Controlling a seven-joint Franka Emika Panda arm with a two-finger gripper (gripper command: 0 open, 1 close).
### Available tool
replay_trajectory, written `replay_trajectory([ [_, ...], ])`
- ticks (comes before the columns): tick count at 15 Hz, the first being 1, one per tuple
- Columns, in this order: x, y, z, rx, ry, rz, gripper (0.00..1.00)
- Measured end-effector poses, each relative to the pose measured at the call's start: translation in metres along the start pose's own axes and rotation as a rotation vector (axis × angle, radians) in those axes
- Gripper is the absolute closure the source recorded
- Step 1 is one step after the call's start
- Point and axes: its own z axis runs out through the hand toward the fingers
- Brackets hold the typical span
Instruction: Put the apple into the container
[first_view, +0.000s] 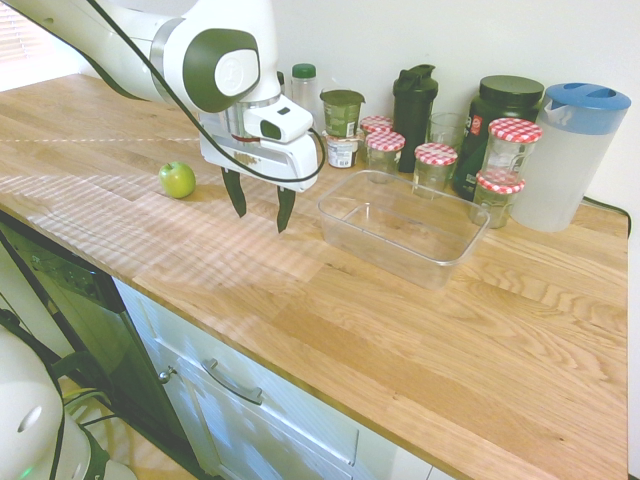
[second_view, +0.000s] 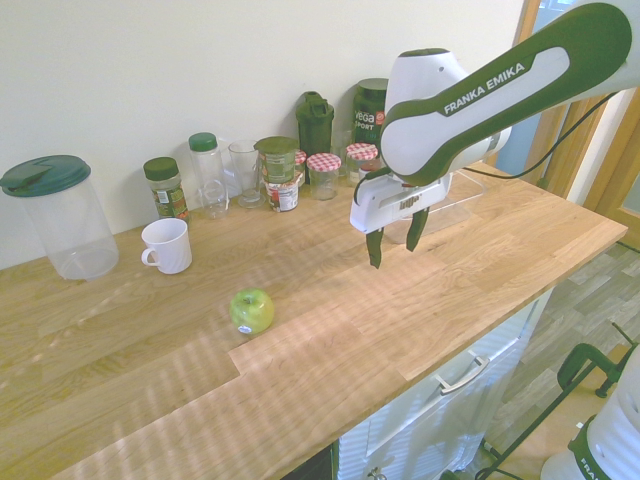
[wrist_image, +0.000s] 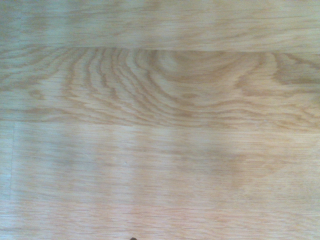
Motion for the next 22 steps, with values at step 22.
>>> replay_trajectory([
  [22, -0.19, -0.223, -0.018, -0.087, 0.038, -0.647, 0.0],
])
